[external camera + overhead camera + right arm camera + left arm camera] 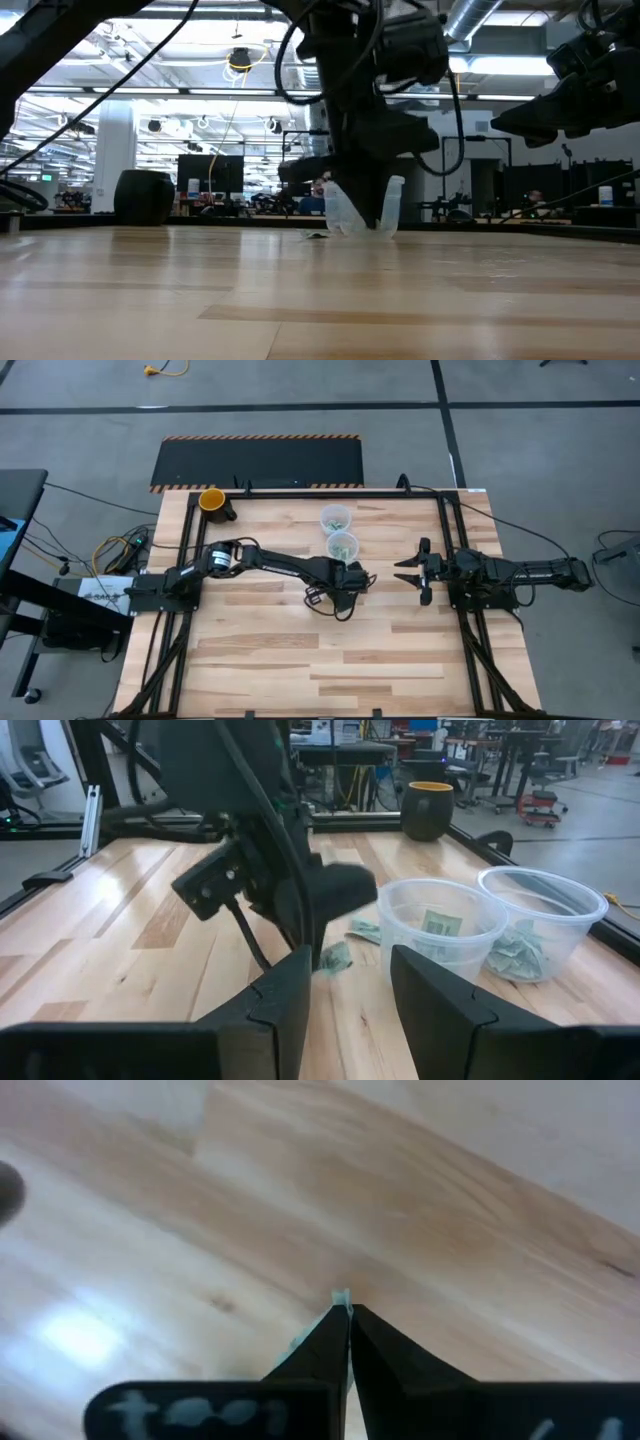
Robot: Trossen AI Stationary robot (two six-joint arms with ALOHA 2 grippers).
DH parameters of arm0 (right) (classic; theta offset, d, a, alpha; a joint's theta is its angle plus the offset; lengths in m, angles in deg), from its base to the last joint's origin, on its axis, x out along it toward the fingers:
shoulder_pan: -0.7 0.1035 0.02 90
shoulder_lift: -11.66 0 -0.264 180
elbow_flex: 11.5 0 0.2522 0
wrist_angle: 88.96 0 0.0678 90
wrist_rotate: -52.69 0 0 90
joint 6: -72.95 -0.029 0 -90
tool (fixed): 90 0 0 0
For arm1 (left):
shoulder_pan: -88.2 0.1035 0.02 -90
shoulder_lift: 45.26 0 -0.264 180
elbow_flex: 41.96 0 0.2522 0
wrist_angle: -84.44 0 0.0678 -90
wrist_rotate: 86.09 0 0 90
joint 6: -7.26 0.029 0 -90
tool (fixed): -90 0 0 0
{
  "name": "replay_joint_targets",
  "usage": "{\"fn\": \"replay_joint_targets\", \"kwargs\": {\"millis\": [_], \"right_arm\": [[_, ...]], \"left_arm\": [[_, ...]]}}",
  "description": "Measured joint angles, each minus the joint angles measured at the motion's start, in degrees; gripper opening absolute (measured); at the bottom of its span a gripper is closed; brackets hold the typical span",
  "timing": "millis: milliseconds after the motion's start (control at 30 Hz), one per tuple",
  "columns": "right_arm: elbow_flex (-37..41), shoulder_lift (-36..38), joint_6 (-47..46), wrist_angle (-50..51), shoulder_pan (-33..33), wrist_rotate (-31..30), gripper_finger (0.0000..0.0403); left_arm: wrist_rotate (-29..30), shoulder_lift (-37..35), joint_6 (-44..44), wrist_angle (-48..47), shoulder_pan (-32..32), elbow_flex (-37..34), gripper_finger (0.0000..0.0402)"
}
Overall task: Pick and place items into bin
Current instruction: Put the green stevia packet into the bottom transparent bin
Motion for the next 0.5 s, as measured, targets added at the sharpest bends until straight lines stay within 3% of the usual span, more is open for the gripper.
{"fn": "replay_joint_targets", "kwargs": {"millis": [267,500], "right_arm": [[0.0,0.0,0.0,0.0,0.0,0.0,0.0133],[0.0,0.0,0.0,0.0,0.0,0.0,0.0133]], "left_arm": [[8.1,-0.1,-5.6,-6.8,-2.0,5.4,0.0000],[2.5,-0.3,-13.8,-13.8,-1.9,13.8,0.0000]]}}
